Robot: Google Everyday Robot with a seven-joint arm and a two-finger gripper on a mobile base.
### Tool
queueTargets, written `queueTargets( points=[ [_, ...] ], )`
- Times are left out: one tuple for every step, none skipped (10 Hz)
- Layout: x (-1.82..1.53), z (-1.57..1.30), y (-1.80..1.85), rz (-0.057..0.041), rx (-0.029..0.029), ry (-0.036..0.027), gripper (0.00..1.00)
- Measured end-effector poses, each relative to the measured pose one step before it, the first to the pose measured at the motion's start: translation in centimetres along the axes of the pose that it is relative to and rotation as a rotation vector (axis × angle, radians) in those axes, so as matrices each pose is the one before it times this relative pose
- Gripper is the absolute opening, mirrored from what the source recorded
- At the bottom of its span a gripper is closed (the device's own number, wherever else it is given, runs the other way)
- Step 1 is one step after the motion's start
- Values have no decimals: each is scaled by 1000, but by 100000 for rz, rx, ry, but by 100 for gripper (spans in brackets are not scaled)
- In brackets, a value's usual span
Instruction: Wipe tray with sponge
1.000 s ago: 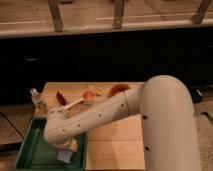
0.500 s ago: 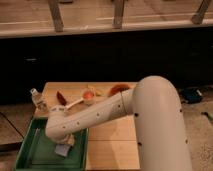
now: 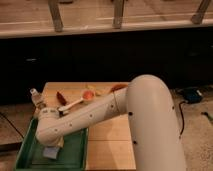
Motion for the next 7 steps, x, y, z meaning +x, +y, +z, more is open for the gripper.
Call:
queueTargets(
  points=[
    [-415,-448,812,1170,-1448,-603,0],
    [-51,-458,1423,1571,-1676,11,0],
    [92,-324,1846,2513,-1779,-543,0],
    [405,-38,1243,1847,-1076,-29,0],
    [400,346,1208,2133,-1744,-413,0],
    [298,412,655,2120,-1656,-445,0],
    [194,147,173,1359,-1110,-373,0]
  ],
)
